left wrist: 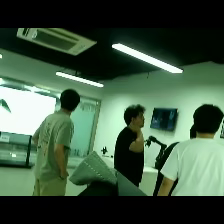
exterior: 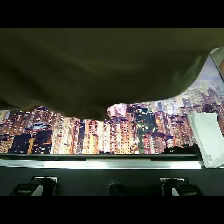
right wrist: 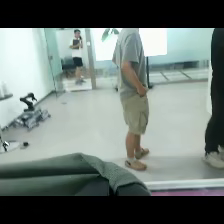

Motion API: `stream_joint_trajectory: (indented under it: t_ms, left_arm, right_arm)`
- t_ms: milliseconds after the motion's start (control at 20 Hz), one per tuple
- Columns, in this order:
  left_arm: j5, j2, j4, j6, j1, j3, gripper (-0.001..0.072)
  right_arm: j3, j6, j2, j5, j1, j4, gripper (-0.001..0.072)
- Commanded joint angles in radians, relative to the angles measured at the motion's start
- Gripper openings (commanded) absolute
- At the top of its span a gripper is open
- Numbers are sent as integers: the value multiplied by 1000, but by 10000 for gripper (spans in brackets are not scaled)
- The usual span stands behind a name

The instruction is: Fold the shirts.

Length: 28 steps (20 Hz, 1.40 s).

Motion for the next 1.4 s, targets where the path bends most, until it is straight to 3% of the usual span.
stream_joint_trajectory:
  t_ms: [0,200,300,400,600,800,1100,1150,1200,1250,1350]
  left_arm:
    - [56,-5,64,0,1,55,29]
    - [38,-107,185,-3,1,55,29]
    - [-76,-217,237,-3,1,53,29]
    - [-235,-358,243,-3,1,32,29]
    - [-295,-666,242,-3,0,-38,30]
    - [-307,-872,175,-3,0,-38,31]
    - [-569,-1058,155,-44,-36,-38,44]
    - [-603,-1069,155,-70,-43,-38,156]
    - [-645,-1067,156,-79,-41,-37,397]
    - [-693,-1060,161,-79,-29,-32,591]
    - [-829,-1036,200,-82,24,-29,577]
  right_arm:
    - [31,60,2,147,-8,-23,47]
    - [31,71,-102,364,-8,-16,47]
    - [31,70,-212,501,-8,-14,47]
    - [2,69,-352,537,-8,-11,47]
    - [-37,70,-684,357,-8,0,48]
    - [-37,155,-881,159,-8,10,48]
    - [-37,208,-1035,175,-8,220,48]
    - [-37,209,-1040,169,-9,251,74]
    - [-29,212,-1029,176,-18,265,256]
    - [-21,211,-1009,193,-38,271,423]
    - [-14,140,-955,264,-116,266,433]
